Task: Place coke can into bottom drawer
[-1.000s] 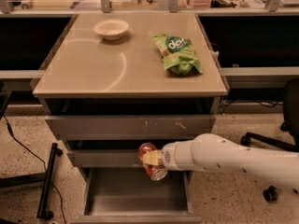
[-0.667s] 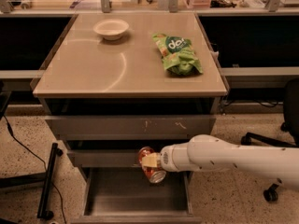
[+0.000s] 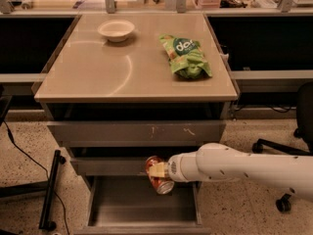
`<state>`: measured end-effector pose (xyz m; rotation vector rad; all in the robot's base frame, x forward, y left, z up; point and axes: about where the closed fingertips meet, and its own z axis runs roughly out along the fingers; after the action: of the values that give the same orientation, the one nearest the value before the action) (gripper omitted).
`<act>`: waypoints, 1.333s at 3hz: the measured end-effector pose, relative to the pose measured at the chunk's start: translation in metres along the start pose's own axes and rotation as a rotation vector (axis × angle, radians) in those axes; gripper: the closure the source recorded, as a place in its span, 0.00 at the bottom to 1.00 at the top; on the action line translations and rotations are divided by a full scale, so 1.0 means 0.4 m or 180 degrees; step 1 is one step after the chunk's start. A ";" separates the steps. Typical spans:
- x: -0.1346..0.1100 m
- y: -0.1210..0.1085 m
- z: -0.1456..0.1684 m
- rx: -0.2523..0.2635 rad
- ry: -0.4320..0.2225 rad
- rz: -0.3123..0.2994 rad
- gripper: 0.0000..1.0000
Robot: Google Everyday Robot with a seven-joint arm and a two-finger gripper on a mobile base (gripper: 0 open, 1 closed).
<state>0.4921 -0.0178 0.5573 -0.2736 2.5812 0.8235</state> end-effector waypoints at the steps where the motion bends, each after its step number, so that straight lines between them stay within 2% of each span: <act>1: 0.027 -0.020 0.037 -0.0042 0.0092 0.0140 1.00; 3: 0.077 -0.070 0.150 -0.0128 0.0356 0.0386 1.00; 4: 0.082 -0.072 0.154 -0.0133 0.0366 0.0399 1.00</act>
Offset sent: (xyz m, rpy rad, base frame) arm -0.0006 0.0106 -0.0818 0.0477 0.1925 -0.0205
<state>0.4918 -0.0066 0.4825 -0.1776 2.7135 0.9321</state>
